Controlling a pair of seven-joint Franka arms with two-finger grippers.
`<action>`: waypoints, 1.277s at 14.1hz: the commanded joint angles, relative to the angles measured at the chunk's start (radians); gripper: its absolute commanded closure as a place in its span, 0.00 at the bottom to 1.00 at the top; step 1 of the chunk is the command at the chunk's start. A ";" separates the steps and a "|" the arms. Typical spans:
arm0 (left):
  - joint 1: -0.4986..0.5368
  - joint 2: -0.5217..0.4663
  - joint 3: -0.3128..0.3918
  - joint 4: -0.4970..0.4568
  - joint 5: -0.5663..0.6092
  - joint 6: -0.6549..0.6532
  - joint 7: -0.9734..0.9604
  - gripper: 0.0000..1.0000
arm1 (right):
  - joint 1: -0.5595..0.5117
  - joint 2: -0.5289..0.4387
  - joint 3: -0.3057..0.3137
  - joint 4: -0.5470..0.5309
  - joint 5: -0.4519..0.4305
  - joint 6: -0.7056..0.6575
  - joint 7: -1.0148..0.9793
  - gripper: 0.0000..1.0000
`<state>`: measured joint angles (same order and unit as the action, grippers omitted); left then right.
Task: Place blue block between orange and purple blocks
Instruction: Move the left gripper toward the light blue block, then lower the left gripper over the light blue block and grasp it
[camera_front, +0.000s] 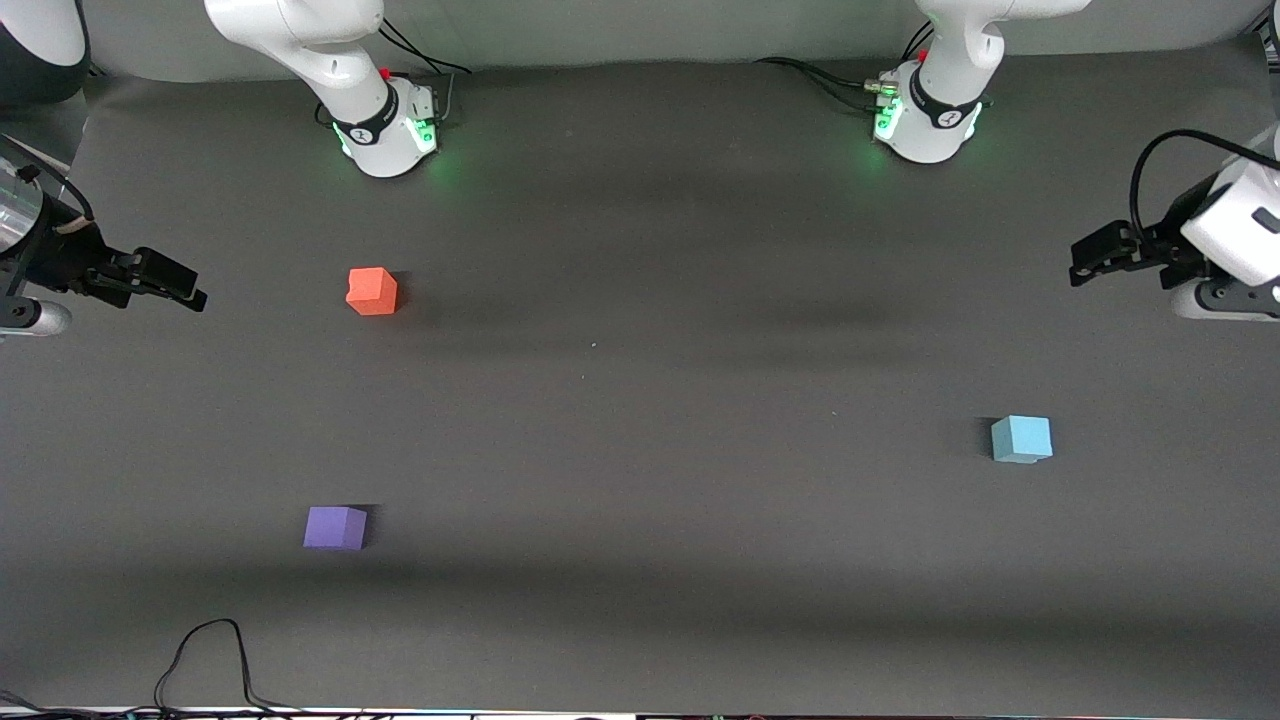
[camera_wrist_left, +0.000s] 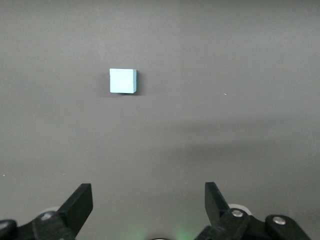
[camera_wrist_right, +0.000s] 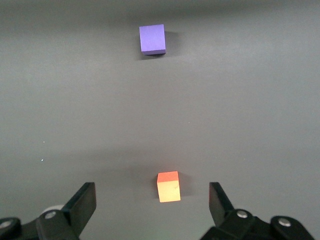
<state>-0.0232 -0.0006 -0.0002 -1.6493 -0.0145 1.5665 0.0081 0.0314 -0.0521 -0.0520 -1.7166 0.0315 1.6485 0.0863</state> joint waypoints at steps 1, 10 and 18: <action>0.081 0.106 0.003 0.098 0.002 0.021 0.088 0.00 | 0.012 -0.008 -0.008 0.002 -0.021 -0.010 0.007 0.00; 0.117 0.352 -0.003 0.157 0.027 0.211 0.167 0.00 | 0.013 0.002 -0.003 0.000 -0.019 -0.009 0.016 0.00; 0.109 0.528 -0.003 -0.157 0.039 0.789 0.193 0.00 | 0.012 0.002 -0.008 -0.004 -0.019 -0.010 0.013 0.00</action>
<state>0.0958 0.5183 -0.0097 -1.7255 0.0090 2.2396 0.1835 0.0337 -0.0457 -0.0558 -1.7204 0.0314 1.6466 0.0863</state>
